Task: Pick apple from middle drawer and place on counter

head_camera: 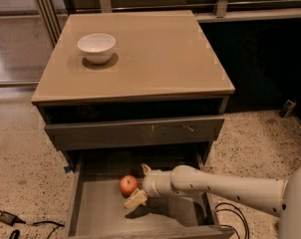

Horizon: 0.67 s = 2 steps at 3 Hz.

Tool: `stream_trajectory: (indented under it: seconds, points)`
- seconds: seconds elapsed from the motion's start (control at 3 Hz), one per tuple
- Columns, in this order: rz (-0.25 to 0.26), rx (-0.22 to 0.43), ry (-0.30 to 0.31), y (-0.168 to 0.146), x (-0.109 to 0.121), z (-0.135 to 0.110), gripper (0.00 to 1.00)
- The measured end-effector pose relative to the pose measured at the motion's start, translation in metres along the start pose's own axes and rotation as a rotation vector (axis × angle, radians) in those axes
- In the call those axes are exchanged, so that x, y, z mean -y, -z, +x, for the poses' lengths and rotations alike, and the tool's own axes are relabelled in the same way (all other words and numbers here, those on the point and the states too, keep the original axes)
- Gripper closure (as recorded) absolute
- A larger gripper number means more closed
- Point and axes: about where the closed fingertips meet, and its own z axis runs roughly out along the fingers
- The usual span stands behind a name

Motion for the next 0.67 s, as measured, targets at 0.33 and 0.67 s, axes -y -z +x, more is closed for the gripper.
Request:
stream_trajectory:
  seconds: [0.33, 0.67]
  points:
    - [-0.038, 0.016, 0.02, -0.0265, -0.0154, -0.0054, 0.0]
    - [-0.038, 0.016, 0.02, -0.0268, -0.0156, -0.0054, 0.0]
